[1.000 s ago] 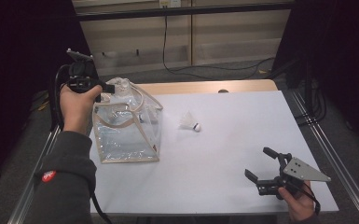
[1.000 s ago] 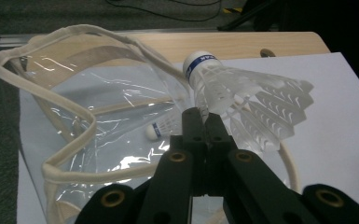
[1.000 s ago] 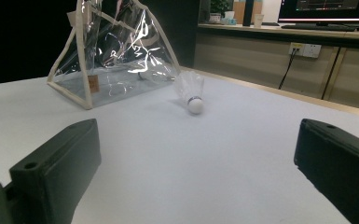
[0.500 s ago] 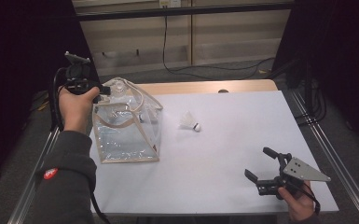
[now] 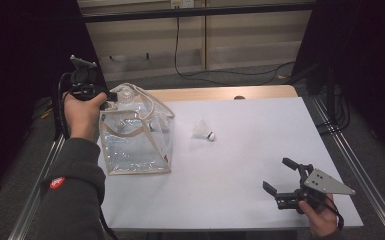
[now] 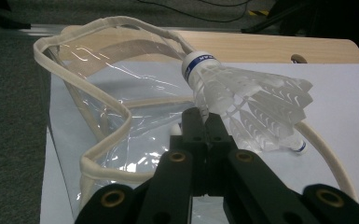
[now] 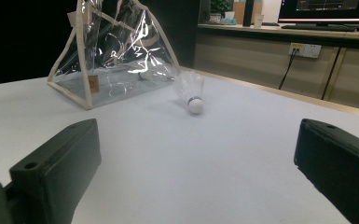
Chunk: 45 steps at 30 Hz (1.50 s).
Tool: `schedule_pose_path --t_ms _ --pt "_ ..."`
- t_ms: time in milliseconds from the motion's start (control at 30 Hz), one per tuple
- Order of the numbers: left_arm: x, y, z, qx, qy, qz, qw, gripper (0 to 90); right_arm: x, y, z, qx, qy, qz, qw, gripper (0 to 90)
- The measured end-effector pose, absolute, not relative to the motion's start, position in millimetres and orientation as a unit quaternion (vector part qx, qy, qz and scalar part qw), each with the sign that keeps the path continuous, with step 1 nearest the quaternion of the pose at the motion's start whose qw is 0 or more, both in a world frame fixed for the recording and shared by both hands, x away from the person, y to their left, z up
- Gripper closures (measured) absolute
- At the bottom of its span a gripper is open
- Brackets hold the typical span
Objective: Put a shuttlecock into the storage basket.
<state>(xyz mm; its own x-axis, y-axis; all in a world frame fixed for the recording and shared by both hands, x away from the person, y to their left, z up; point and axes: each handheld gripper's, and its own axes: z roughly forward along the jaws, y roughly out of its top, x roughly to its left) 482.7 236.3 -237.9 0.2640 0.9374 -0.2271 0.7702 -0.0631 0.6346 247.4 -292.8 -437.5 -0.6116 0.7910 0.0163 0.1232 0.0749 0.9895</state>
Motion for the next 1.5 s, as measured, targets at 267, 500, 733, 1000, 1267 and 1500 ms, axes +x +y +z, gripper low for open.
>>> schedule_pose_path --t_ms 267,500,733,1000,1267,1500 --pt "485 234 -239 0.714 0.598 0.126 0.341 90.0 248 -292 -438 0.337 0.678 0.589 0.282 0.2" --pt "488 236 -242 0.711 0.603 0.127 0.339 90.0 248 -292 -438 0.338 0.679 0.589 0.281 0.2" --pt "492 236 -247 0.714 0.603 0.125 0.333 90.0 248 -292 -438 0.338 0.678 0.589 0.281 0.2" --pt "496 237 -250 0.714 0.601 0.131 0.335 89.5 248 -291 -438 0.338 0.679 0.589 0.28 0.2" --pt "496 231 -249 0.715 0.593 0.131 0.346 79.1 248 -292 -439 0.338 0.68 0.588 0.279 0.2" --pt "490 227 -246 0.725 0.58 0.12 0.352 75.3 247 -292 -438 0.336 0.679 0.589 0.281 0.2"
